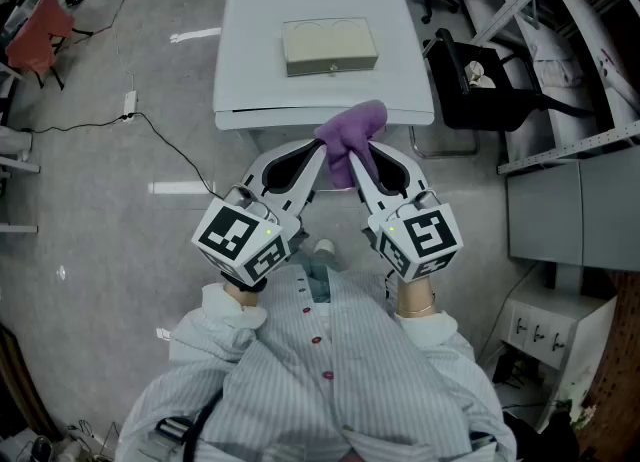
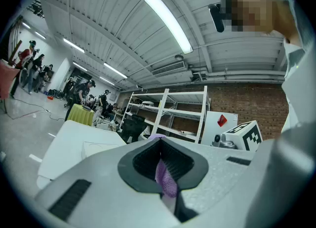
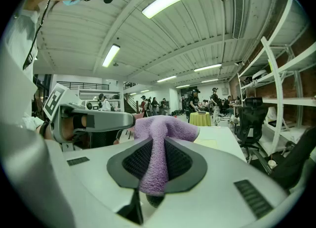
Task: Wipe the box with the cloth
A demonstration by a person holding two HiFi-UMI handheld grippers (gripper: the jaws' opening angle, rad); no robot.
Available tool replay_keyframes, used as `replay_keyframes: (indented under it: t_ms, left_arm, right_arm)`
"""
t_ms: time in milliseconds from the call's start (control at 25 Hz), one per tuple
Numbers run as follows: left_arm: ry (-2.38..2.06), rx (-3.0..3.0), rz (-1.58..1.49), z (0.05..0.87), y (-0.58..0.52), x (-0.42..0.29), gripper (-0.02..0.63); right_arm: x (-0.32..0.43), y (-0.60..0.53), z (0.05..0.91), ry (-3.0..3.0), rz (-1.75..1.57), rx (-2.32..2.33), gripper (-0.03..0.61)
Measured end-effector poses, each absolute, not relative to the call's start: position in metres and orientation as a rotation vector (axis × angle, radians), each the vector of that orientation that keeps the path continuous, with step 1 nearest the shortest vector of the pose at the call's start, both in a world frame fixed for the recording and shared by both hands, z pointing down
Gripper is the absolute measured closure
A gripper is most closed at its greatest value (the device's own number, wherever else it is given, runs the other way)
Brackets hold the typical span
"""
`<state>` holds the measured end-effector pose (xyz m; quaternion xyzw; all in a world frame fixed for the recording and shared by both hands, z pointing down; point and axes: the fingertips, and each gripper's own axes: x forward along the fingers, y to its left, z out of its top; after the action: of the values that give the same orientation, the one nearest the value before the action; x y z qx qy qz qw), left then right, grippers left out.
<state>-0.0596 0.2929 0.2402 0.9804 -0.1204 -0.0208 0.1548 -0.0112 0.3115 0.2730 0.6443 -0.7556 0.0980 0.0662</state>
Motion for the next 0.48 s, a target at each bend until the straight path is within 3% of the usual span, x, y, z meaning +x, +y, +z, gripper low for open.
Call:
replay_keyframes:
  t_ms: [480]
  left_arm:
    - [-0.418,2.823,-0.080,0.235,0.308,-0.054,0.604]
  right_arm:
    - [0.010,0.336,0.260,-2.312,0.254,1.978,0.509]
